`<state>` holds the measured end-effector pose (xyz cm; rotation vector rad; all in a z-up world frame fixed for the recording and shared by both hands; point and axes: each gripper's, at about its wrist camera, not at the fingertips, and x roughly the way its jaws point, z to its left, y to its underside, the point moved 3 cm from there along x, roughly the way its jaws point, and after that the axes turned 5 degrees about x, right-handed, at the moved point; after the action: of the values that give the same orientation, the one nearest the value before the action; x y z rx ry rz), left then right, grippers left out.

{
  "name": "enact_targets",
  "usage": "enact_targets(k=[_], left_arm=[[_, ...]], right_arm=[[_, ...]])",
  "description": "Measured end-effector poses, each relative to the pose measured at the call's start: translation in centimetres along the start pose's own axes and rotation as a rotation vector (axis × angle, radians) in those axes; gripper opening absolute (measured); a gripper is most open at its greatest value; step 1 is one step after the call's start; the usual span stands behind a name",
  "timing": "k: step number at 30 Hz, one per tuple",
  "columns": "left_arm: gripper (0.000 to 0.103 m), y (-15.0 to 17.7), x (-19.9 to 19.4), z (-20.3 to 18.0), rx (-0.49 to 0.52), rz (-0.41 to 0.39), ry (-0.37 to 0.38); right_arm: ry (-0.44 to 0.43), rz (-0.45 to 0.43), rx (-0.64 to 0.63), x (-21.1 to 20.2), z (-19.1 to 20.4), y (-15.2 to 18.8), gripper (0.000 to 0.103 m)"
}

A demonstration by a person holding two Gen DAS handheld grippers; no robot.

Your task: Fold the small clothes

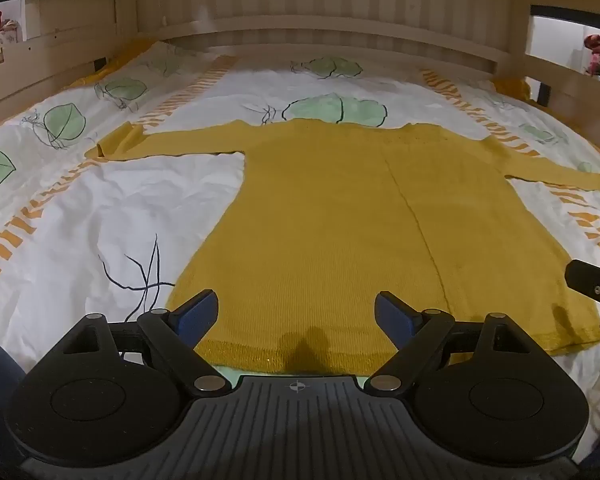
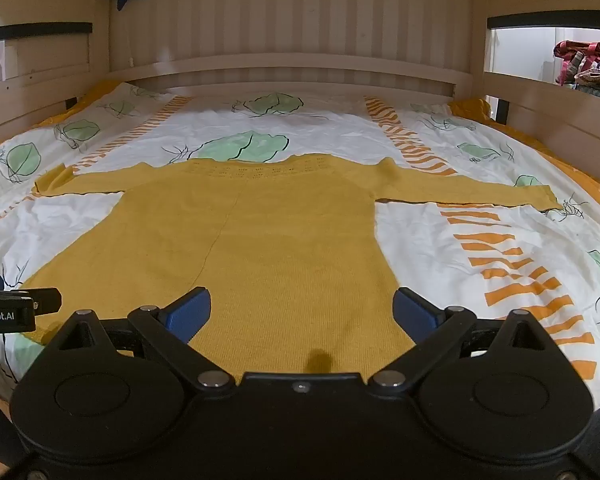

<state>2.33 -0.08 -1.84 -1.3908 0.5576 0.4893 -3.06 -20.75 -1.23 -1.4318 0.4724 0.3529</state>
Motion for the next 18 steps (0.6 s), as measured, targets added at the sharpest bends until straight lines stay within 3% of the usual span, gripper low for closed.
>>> enact_targets(k=[18], left_arm=[[0.086,-0.09,-0.20,-0.07,-0.014,0.005,0.008]], right_arm=[[0.004,0.004,-0.006,0.04,0.14,0.06,0.098]])
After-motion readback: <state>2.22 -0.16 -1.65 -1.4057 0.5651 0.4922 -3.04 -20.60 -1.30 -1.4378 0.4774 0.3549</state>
